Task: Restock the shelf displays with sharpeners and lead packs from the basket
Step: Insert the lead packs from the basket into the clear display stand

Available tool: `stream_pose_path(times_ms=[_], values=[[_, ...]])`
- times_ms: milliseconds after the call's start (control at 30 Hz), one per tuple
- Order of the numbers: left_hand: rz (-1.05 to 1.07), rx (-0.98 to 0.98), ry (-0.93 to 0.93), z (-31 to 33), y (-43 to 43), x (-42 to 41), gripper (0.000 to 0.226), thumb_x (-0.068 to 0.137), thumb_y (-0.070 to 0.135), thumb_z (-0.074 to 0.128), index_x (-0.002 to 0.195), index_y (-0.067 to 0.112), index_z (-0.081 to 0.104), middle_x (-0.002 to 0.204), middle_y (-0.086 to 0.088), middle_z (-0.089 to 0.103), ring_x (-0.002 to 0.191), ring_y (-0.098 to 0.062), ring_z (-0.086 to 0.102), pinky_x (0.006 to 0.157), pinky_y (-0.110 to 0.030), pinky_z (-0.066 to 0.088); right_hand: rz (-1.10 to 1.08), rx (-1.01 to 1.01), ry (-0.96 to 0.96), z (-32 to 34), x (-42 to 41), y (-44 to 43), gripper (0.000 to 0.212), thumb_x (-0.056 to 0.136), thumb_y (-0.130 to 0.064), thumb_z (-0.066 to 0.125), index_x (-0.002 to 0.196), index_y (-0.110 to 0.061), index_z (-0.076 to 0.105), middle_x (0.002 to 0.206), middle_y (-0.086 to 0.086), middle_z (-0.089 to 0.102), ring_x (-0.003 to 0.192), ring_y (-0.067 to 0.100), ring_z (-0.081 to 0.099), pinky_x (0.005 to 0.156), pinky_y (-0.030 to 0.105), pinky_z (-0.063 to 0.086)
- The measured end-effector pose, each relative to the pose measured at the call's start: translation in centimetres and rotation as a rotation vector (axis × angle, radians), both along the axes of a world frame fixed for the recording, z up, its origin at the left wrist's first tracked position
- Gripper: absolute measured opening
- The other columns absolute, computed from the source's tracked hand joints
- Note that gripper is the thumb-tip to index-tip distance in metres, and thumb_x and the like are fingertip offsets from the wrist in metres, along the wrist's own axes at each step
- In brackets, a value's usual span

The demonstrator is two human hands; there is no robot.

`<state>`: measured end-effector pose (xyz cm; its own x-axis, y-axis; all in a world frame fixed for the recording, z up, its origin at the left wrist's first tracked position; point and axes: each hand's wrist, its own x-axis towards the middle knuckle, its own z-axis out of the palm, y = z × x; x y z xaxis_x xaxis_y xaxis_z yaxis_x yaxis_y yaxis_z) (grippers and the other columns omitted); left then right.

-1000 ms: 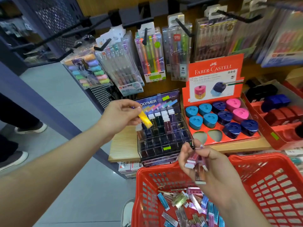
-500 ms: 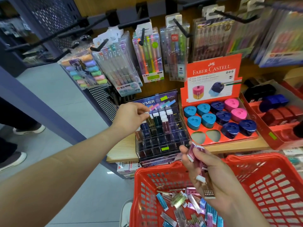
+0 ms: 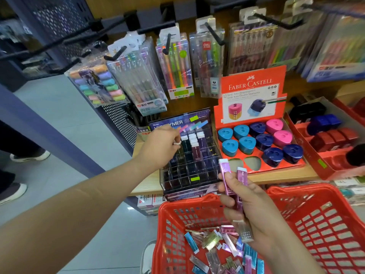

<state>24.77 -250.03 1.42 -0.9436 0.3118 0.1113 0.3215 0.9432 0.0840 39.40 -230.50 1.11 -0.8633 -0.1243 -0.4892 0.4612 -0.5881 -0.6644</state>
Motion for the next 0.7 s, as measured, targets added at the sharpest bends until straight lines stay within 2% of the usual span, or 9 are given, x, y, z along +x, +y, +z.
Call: stream_pose_path(times_ms=[100, 133, 200, 233, 300, 400, 533, 600, 700], values=[[0.068, 0.231, -0.048, 1.5, 0.6, 0.8, 0.008, 0.087, 0.023, 0.065, 0.089, 0.019, 0.071, 0.089, 0.007, 0.062, 0.083, -0.007, 0.058, 0.077, -0.024, 0.045, 0.012, 0.033, 0.031, 0.1, 0.0, 0.0, 0.020, 0.078, -0.027, 0.069, 0.088, -0.013, 0.058, 0.067, 0.002, 0.048, 0.048, 0.007, 0.033, 0.036, 0.016, 0.023], [0.099, 0.391, -0.153, 2.4, 1.1, 1.3, 0.010, 0.088, 0.022, 0.065, 0.086, 0.017, 0.072, 0.082, 0.009, 0.065, 0.074, -0.003, 0.058, 0.073, -0.023, 0.048, 0.014, 0.058, 0.041, 0.3, 0.0, 0.0, 0.020, 0.077, -0.028, 0.069, 0.087, -0.014, 0.058, 0.066, 0.001, 0.046, 0.048, 0.007, 0.031, 0.037, 0.016, 0.022], [0.131, 0.740, -0.549, 4.3, 2.2, 2.6, 0.017, 0.091, 0.022, 0.063, 0.090, 0.009, 0.073, 0.076, 0.002, 0.068, 0.064, -0.006, 0.058, 0.063, -0.021, 0.052, 0.019, 0.104, 0.060, 0.5, 0.1, 0.0, 0.019, 0.076, -0.029, 0.069, 0.084, -0.015, 0.060, 0.064, 0.000, 0.044, 0.049, 0.007, 0.028, 0.039, 0.018, 0.019], [0.116, 0.840, -0.730, 5.0, 2.7, 3.2, 0.021, 0.091, 0.023, 0.061, 0.095, 0.005, 0.072, 0.078, -0.004, 0.069, 0.063, -0.009, 0.059, 0.061, -0.020, 0.053, 0.025, 0.123, 0.070, 0.6, 0.0, 0.0, 0.018, 0.077, -0.029, 0.068, 0.084, -0.015, 0.060, 0.063, 0.000, 0.044, 0.049, 0.007, 0.028, 0.040, 0.018, 0.019], [0.056, 0.894, -0.894, 5.7, 3.3, 4.3, 0.025, 0.089, 0.024, 0.062, 0.099, 0.002, 0.071, 0.079, -0.010, 0.067, 0.063, -0.013, 0.060, 0.059, -0.019, 0.054, 0.038, 0.155, 0.091, 0.9, 0.0, -0.2, 0.020, 0.076, -0.030, 0.067, 0.084, -0.014, 0.059, 0.062, 0.000, 0.042, 0.048, 0.008, 0.026, 0.040, 0.019, 0.018], [0.018, 0.901, -0.939, 5.8, 3.6, 5.0, 0.019, 0.084, 0.011, 0.067, 0.099, 0.000, 0.070, 0.078, -0.014, 0.068, 0.062, -0.014, 0.063, 0.061, -0.020, 0.056, 0.050, 0.195, 0.107, 1.0, 0.0, -0.4, 0.021, 0.078, -0.032, 0.065, 0.086, -0.014, 0.057, 0.064, 0.000, 0.044, 0.049, 0.008, 0.025, 0.040, 0.018, 0.018], [0.034, 0.928, -0.921, 5.8, 2.9, 4.9, 0.017, 0.083, 0.003, 0.068, 0.098, -0.004, 0.069, 0.076, -0.016, 0.068, 0.060, -0.014, 0.063, 0.060, -0.018, 0.055, 0.054, 0.169, 0.051, 0.9, 0.0, -0.2, 0.026, 0.097, -0.036, 0.053, 0.093, -0.013, 0.063, 0.070, 0.005, 0.053, 0.047, 0.009, 0.033, 0.039, 0.019, 0.021], [0.068, 0.944, -0.849, 6.0, 2.2, 4.5, 0.010, 0.085, 0.002, 0.065, 0.094, 0.000, 0.071, 0.074, -0.012, 0.068, 0.062, -0.013, 0.062, 0.060, -0.017, 0.054, 0.031, 0.124, 0.006, 0.7, 0.0, 0.1, 0.028, 0.100, -0.030, 0.046, 0.103, -0.010, 0.065, 0.070, 0.008, 0.055, 0.046, 0.011, 0.033, 0.040, 0.020, 0.019], [0.124, 0.880, -0.632, 6.0, 0.4, 3.0, 0.010, 0.089, 0.006, 0.063, 0.091, 0.008, 0.072, 0.077, -0.006, 0.067, 0.069, -0.013, 0.058, 0.064, -0.019, 0.051, 0.003, 0.081, -0.019, 0.2, -0.1, 0.8, 0.031, 0.098, -0.021, 0.042, 0.111, -0.003, 0.064, 0.069, 0.009, 0.056, 0.045, 0.012, 0.032, 0.039, 0.019, 0.020]])
